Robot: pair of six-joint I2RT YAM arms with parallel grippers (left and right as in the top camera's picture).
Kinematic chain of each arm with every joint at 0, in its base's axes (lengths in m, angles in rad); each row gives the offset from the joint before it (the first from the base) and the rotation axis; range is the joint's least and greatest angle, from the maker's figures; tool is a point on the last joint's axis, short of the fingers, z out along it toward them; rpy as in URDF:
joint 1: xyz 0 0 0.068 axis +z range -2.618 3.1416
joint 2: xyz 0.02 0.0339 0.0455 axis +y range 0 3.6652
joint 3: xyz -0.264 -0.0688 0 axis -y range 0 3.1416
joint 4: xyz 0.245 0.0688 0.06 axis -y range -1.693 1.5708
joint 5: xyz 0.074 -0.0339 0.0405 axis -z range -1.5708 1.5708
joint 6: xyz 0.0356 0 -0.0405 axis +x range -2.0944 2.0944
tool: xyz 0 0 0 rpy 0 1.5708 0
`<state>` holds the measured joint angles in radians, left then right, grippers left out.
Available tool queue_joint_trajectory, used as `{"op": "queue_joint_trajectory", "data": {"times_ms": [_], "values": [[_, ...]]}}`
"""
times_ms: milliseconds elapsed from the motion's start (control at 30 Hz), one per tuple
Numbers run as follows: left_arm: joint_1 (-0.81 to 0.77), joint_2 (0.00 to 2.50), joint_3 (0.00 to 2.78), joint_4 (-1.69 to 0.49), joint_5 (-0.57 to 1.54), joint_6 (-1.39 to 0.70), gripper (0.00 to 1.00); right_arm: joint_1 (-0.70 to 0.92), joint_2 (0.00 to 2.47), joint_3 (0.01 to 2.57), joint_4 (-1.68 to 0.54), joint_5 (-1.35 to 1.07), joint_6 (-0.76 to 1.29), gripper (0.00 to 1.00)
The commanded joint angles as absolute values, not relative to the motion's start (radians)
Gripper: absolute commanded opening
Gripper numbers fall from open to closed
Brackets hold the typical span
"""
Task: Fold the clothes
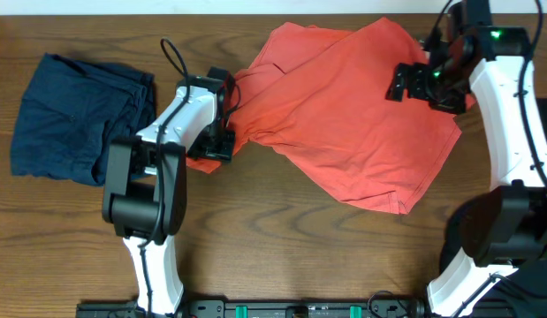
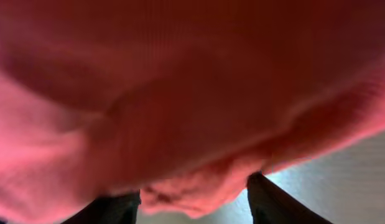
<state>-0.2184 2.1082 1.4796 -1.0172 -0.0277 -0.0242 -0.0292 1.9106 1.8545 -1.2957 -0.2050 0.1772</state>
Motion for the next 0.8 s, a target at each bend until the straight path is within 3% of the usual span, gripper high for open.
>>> {"op": "queue_joint_trajectory", "data": {"times_ms": [0,67,167,200,433,767], "values": [[-0.206,2.119,1.474,-1.025,0.043,0.007,0.52,-0.047,1.917,1.843,-1.297,-0.194,0.194,0.99],[-0.206,2.119,1.474,-1.032,0.066,0.007,0.4,-0.057,1.917,1.843,-1.297,-0.194,0.194,0.99],[-0.206,2.119,1.475,-1.064,0.102,0.006,0.11,-0.068,1.917,1.842,-1.293,-0.193,0.194,0.99],[-0.206,2.117,1.475,-1.083,0.128,0.006,0.06,-0.071,1.917,1.841,-1.293,-0.193,0.194,0.99],[-0.206,2.061,1.475,-1.283,0.304,0.058,0.06,-0.074,1.917,1.796,-1.277,-0.179,0.194,0.99],[-0.207,1.813,1.437,-1.417,0.301,-0.004,0.06,-0.105,1.917,1.595,-1.163,-0.18,0.194,0.99]]}}
